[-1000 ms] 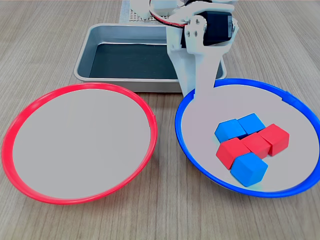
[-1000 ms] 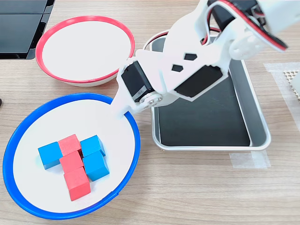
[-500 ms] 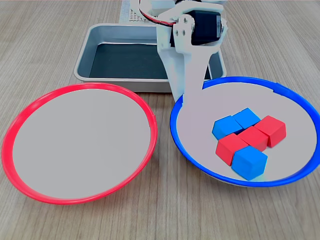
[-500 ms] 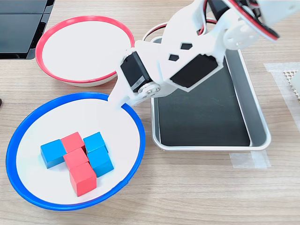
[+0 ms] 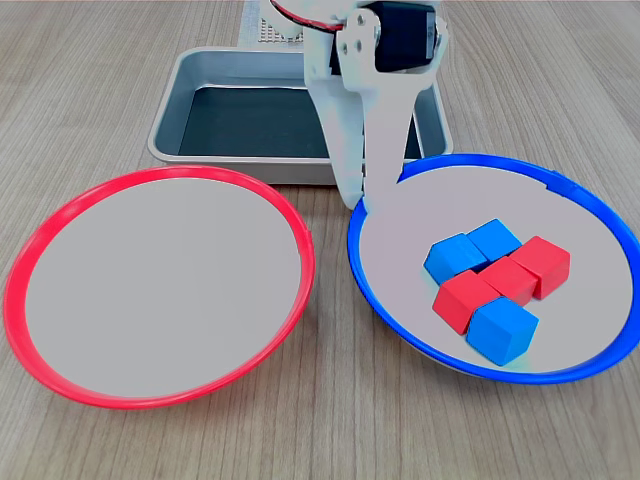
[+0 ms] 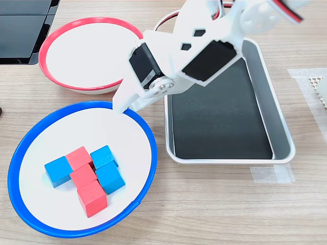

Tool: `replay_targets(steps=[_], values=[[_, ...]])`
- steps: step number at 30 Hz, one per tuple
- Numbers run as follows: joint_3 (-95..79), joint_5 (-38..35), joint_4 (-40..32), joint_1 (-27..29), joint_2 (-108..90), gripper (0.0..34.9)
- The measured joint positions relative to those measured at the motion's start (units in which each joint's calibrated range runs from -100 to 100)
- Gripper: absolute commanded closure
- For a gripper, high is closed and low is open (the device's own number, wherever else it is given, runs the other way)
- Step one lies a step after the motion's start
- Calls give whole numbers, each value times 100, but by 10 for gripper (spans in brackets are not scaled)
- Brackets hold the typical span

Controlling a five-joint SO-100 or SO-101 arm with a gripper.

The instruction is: Resolve any anomalies and move all blocks to matching dishes

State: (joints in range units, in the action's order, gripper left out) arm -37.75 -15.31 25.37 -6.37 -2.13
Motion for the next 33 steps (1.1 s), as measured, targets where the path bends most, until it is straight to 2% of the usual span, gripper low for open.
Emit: replay_targets(steps=[8, 16, 20, 25, 29, 33], values=[[18, -283, 840, 239, -980, 247], [490, -518, 1256, 27, -1603, 229], [1198, -664, 1411, -212, -1159, 251], [1570, -1407, 1126, -425, -418, 226], [2042, -2256, 1020, -549, 469, 228], [2604, -2662, 1028, -708, 1125, 218]])
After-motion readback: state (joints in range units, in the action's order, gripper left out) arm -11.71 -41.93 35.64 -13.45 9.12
